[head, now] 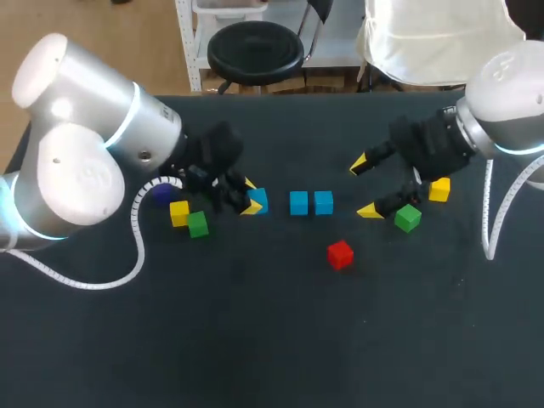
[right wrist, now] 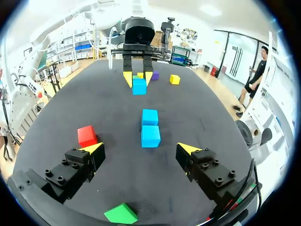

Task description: Place the blue cubes, place green cubes on the blue cubes, place the yellow cubes on the green cubes, then place the red cubes on the yellow cubes, and place purple cube on the red cubes.

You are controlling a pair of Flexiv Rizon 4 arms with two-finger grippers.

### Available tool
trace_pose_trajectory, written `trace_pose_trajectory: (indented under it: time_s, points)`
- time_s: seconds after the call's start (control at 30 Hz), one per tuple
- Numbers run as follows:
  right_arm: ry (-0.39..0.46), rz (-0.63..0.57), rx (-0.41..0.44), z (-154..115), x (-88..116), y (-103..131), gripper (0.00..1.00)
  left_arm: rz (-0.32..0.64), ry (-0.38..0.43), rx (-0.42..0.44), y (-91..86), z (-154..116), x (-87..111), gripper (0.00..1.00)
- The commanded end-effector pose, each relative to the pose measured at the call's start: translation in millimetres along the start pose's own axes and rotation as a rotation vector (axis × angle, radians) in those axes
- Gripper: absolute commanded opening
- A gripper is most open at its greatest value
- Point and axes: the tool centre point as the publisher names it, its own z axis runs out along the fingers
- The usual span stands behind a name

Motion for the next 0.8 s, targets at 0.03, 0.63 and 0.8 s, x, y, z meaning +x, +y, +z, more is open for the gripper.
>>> trace_pose_trajectory:
  time_s: [0.03,0.63,0.8]
  points:
    - [-0.003,-0.001,0.0,0.1,0.4,-0.1,1.0,0.002,-0.002,0.003,1.0,0.5,0.4,0.0]
    - [-0.003,-0.001,0.0,0.1,0.4,-0.1,1.0,0.072,-0.027,0.051,22.6,3.3,-7.7,0.0]
    - [-0.003,-0.001,0.0,0.1,0.4,-0.1,1.0,0.069,-0.055,0.104,26.8,4.0,-1.4,0.0]
